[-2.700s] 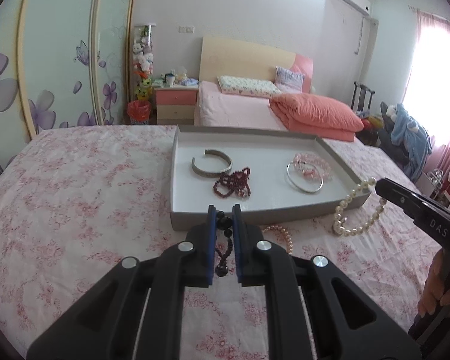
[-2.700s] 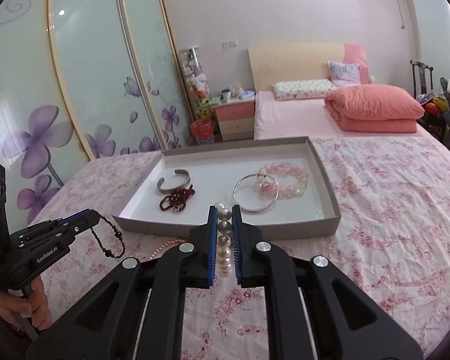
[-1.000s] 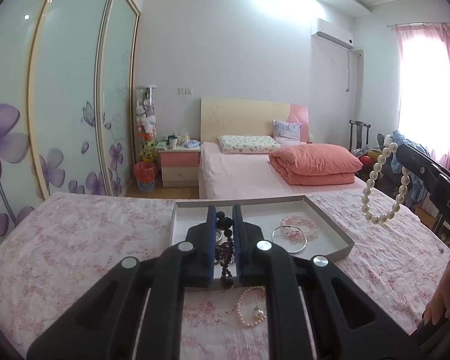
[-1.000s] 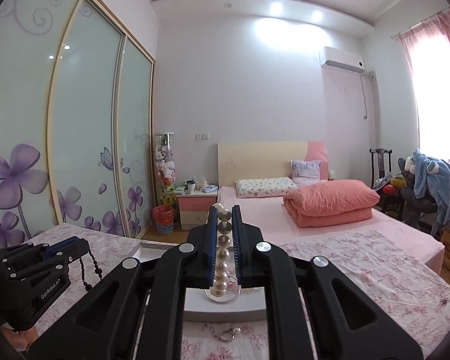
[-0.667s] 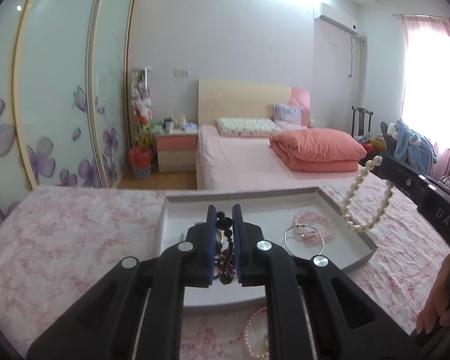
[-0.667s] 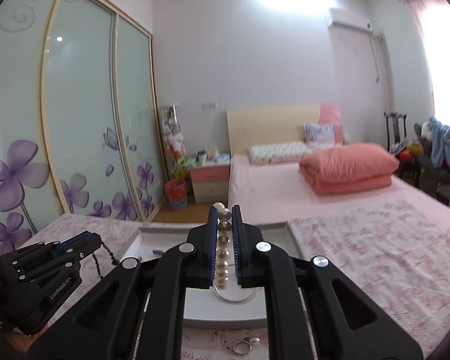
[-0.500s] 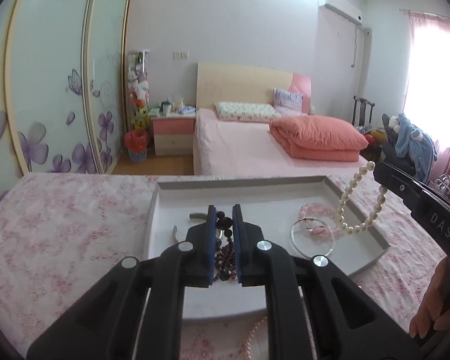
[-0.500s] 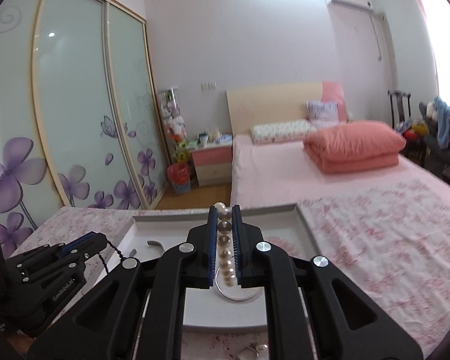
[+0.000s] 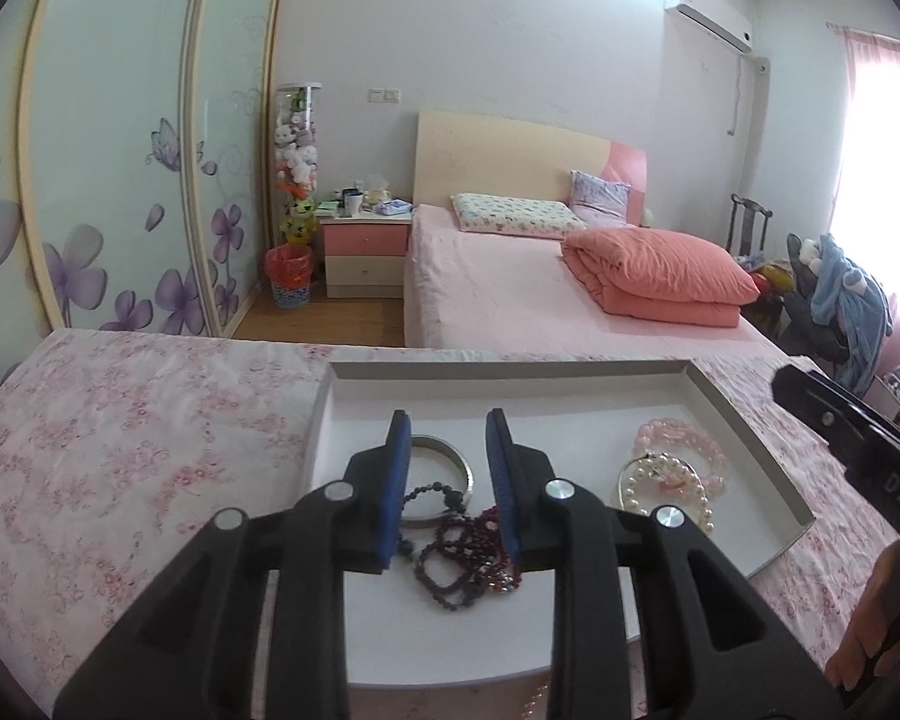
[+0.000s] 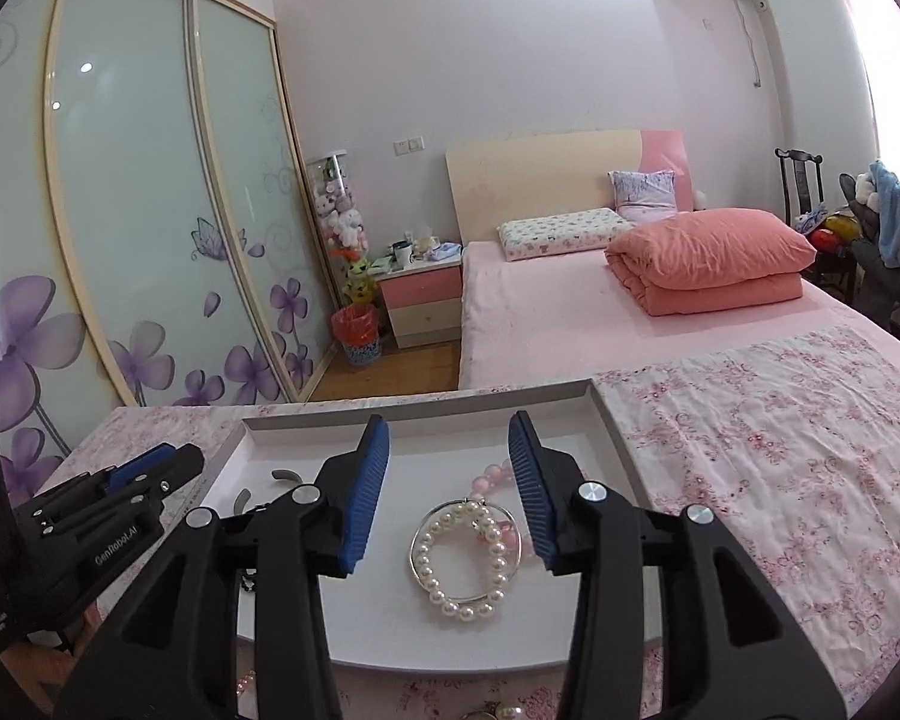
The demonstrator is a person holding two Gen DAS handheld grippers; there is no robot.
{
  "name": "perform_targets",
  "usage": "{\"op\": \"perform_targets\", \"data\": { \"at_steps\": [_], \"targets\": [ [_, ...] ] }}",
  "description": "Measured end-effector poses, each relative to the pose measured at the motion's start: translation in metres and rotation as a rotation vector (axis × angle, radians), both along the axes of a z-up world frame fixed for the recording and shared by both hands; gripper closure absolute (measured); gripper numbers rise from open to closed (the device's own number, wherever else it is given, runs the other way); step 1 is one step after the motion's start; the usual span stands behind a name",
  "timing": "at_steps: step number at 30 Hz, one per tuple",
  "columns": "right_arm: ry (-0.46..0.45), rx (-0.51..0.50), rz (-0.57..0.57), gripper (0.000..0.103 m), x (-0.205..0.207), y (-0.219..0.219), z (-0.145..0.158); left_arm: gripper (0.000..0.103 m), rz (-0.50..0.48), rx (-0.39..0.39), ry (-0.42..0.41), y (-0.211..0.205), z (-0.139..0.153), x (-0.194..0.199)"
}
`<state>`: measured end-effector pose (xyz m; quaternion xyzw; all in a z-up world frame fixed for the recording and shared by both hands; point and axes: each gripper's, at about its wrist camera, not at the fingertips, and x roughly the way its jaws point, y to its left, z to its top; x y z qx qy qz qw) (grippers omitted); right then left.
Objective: Organize jewelry
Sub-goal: 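Lower the black bracelet into the tray with the left tool while the right tool releases the necklace, then grasp the silver ring with the right tool while the left tool nears the pink pearl bracelet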
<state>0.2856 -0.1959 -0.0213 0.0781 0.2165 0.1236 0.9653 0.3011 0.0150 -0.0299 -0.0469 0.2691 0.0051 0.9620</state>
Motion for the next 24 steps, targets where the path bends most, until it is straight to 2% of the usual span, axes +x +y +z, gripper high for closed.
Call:
{"op": "perform_targets", "data": {
  "at_steps": [9, 14, 19, 24],
  "targets": [
    [-0.006, -0.010, -0.001, 0.060, -0.021, -0.006, 0.006, 0.072, 0.021, 0.001, -0.008, 0.007, 0.011, -0.033],
    [0.028, -0.038, 0.004, 0.060, -0.038, -0.016, 0.001, 0.066, 0.019, -0.005, 0.005, 0.016, 0.011, -0.058],
    [0.148, -0.089, 0.036, 0.060, -0.048, -0.024, -0.022, 0.052, 0.016, 0.002, 0.036, 0.024, 0.001, -0.088],
    [0.266, -0.179, 0.059, 0.071, -0.048, -0.021, -0.050, 0.045, 0.020, 0.019, 0.072, 0.031, -0.013, -0.104]
  ]
}}
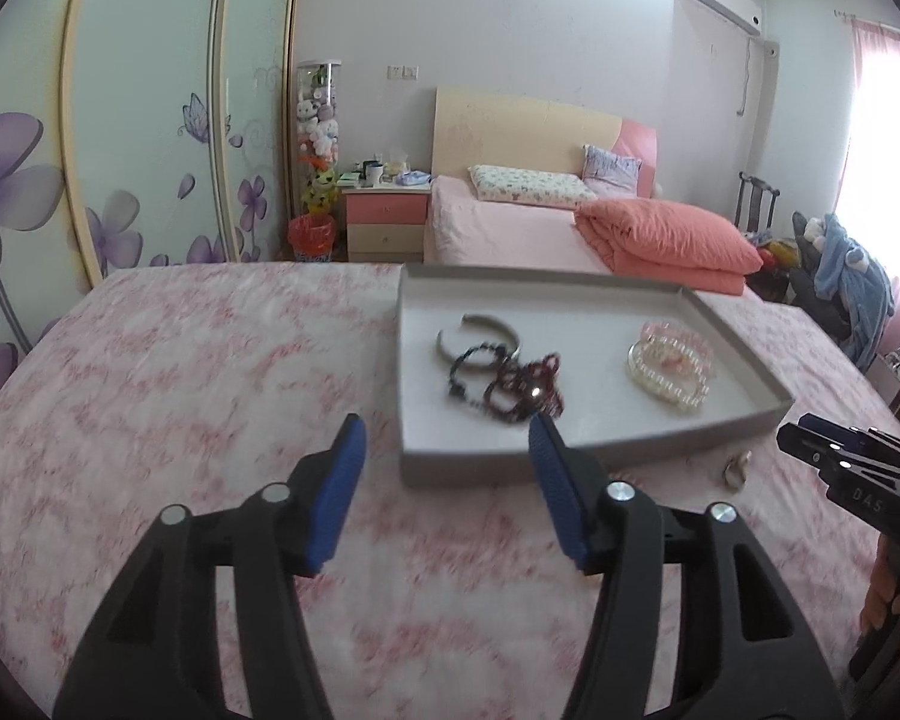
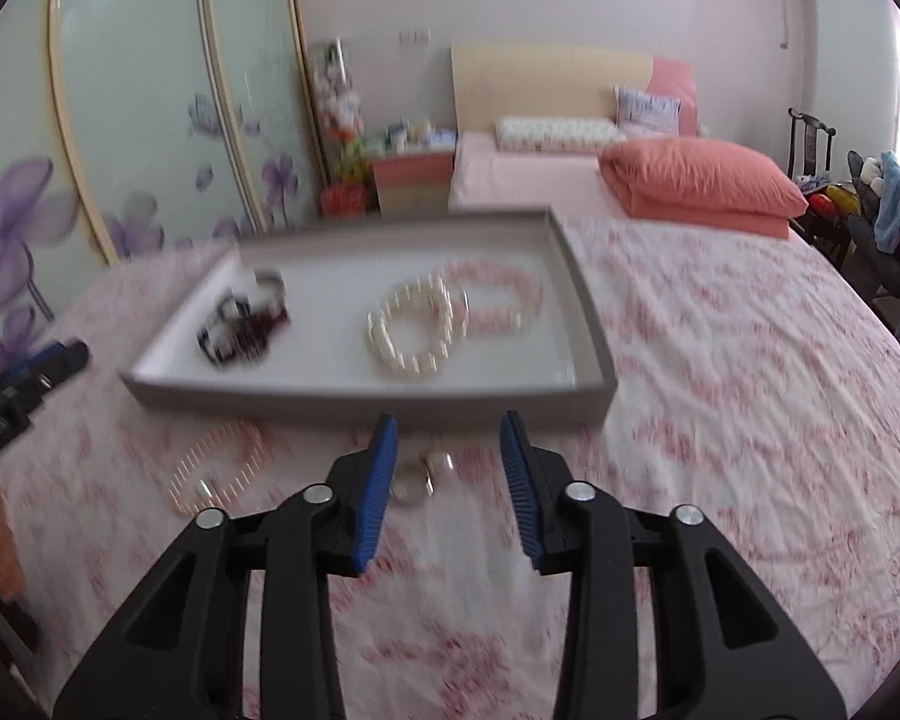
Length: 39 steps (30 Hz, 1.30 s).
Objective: Organize jewelry
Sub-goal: 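Grasp the silver ring with the right tool while the left tool nears the pink pearl bracelet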
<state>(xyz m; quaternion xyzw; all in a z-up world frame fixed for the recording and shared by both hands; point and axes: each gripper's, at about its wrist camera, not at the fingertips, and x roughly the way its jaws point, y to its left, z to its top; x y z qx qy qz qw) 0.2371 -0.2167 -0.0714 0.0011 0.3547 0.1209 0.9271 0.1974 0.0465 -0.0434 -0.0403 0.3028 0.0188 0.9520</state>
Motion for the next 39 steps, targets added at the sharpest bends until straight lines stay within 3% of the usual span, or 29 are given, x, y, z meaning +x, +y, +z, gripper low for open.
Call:
{"op": "perform_targets", "data": {
  "at_steps": [4, 15, 24, 39],
  "targets": [
    [0.076, -0.004, 0.011, 0.076, 0.005, 0.004, -0.016, 0.042, 0.026, 0.007, 0.005, 0.006, -0.009, -0.006],
    [0.128, -0.009, -0.012, 0.088, 0.024, 0.014, -0.030, 0.039, 0.039, -0.036, 0.014, 0.016, -0.019, -0.008],
    [0.137, 0.007, -0.080, 0.088, 0.021, -0.012, -0.031, 0.038, 0.037, -0.036, 0.014, 0.016, -0.019, -0.009],
    [0.143, -0.051, -0.036, 0.088, 0.014, -0.007, -0.033, 0.035, 0.034, -0.030, 0.024, 0.011, -0.018, -0.007]
  ]
}}
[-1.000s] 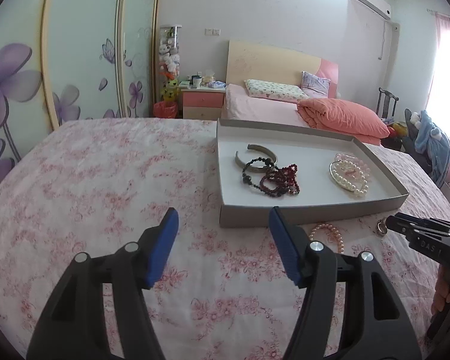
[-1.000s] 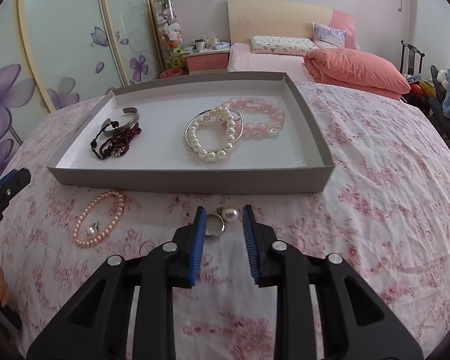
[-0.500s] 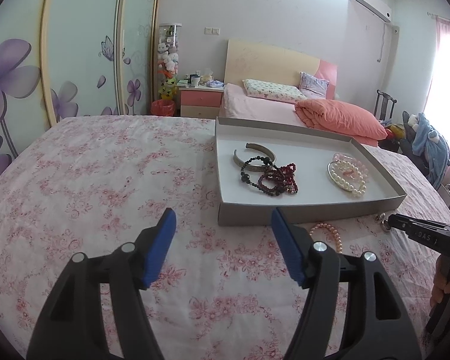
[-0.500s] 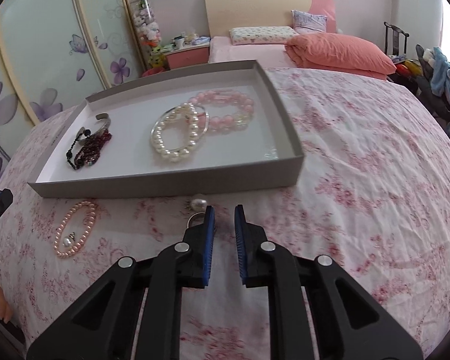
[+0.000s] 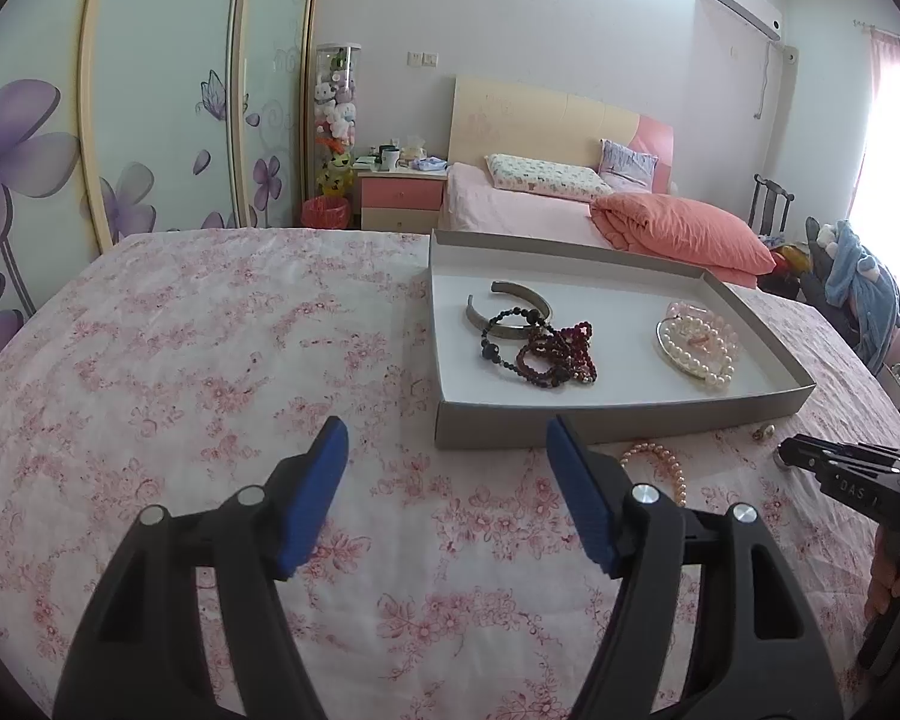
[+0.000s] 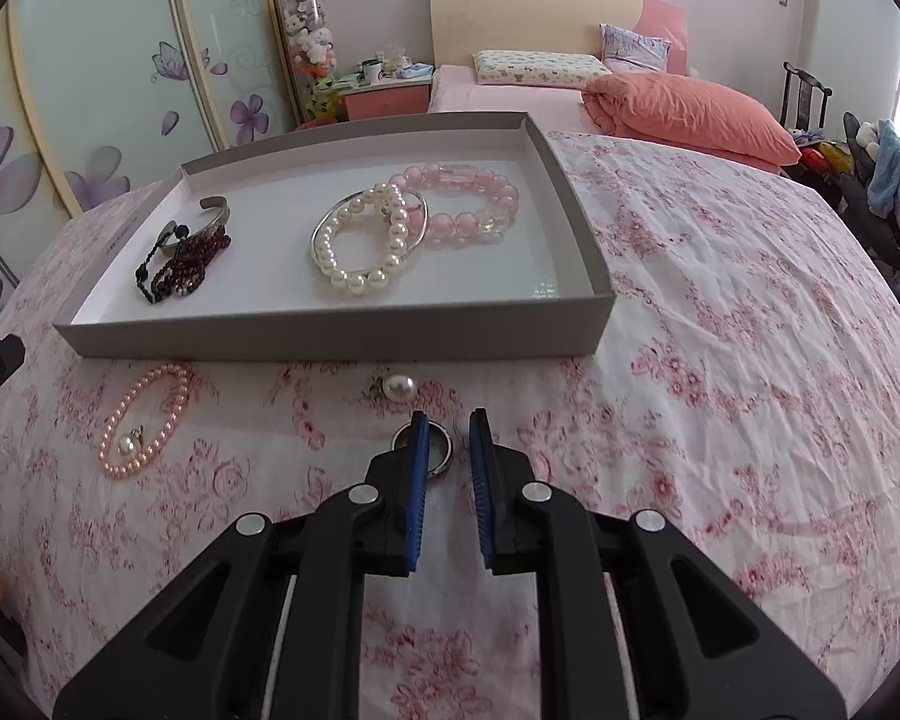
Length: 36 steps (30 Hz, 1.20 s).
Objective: Organize jewelry
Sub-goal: 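Grasp the silver ring with the right tool while the left tool nears the pink pearl bracelet, then grasp the pink pearl bracelet with the left tool while the right tool lifts the ring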
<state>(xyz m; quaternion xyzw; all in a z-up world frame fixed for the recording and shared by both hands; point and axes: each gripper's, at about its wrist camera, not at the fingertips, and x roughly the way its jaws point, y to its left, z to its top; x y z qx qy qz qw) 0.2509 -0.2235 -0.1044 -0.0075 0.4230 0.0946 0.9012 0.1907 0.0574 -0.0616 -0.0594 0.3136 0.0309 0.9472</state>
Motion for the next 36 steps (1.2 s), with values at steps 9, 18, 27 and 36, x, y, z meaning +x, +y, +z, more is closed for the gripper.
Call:
{"op": "perform_targets", "data": {
  "at_steps": [9, 18, 27, 36],
  "targets": [
    [0.009, 0.079, -0.016, 0.089, -0.006, -0.013, 0.001, 0.035, -0.003, 0.004, 0.000, -0.002, -0.001, 0.003],
    [-0.010, 0.029, 0.021, 0.065, -0.012, 0.001, 0.002, 0.035, -0.005, 0.005, 0.004, -0.002, -0.002, 0.003],
    [-0.002, -0.030, -0.023, 0.080, -0.010, -0.005, 0.000, 0.035, -0.023, 0.020, 0.015, -0.008, -0.003, 0.003],
    [0.001, -0.010, -0.052, 0.080, -0.008, -0.014, -0.002, 0.032, -0.238, 0.039, 0.068, -0.060, -0.001, 0.008]
  ]
}}
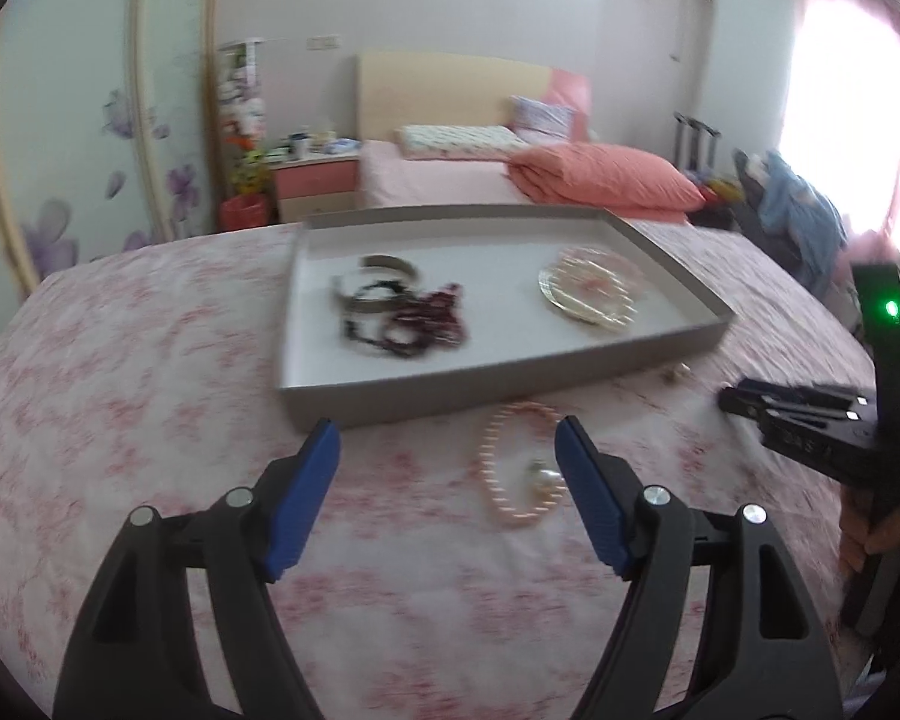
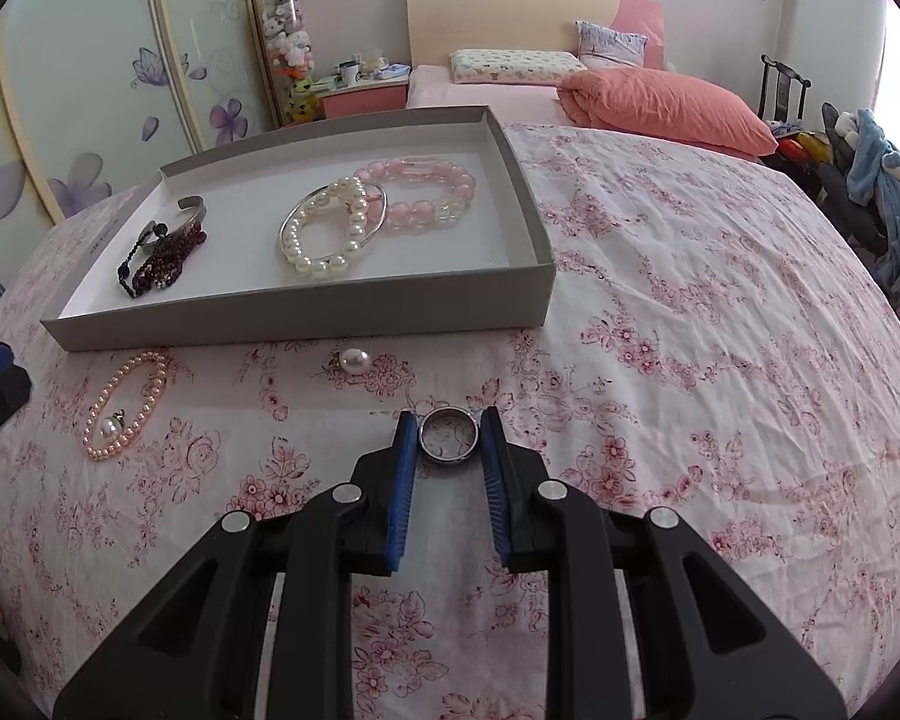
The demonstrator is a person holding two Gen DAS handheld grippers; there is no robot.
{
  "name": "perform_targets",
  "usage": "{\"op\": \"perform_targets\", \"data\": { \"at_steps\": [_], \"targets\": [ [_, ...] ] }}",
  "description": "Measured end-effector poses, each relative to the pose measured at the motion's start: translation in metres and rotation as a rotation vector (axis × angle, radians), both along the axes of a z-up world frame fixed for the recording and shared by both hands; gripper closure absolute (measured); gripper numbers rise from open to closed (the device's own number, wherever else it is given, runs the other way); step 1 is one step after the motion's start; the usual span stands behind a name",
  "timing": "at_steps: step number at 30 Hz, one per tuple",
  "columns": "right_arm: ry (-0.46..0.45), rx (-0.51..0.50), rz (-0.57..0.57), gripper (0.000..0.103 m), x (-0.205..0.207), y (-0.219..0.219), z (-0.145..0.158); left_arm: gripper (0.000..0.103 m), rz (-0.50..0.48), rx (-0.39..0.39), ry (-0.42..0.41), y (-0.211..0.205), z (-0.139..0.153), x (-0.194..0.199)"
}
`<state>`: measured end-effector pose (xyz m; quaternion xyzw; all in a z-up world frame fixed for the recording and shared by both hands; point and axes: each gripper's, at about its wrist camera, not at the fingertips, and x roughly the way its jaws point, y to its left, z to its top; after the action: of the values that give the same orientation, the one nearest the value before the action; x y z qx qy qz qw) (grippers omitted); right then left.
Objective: Organize jewelry
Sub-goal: 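Grasp the pink pearl bracelet with the left tool while the right tool lifts the ring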
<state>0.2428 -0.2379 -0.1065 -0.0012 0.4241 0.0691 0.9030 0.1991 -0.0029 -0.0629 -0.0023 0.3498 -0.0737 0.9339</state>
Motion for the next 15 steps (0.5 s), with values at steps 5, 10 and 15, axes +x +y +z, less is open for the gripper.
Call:
{"op": "perform_targets", "data": {
  "at_steps": [5, 10, 15],
  "targets": [
    [0.002, 0.012, 0.002, 0.080, 0.000, -0.002, 0.000, 0.056, -0.036, 0.010, 0.083, -0.017, -0.014, 0.021],
    [0.002, 0.021, 0.004, 0.080, 0.000, -0.003, 0.000, 0.076, -0.050, 0.069, 0.157, -0.030, -0.031, 0.036],
    [0.003, 0.025, 0.006, 0.080, 0.000, -0.003, 0.000, 0.089, -0.058, 0.117, 0.176, -0.031, -0.039, 0.033]
  ]
}}
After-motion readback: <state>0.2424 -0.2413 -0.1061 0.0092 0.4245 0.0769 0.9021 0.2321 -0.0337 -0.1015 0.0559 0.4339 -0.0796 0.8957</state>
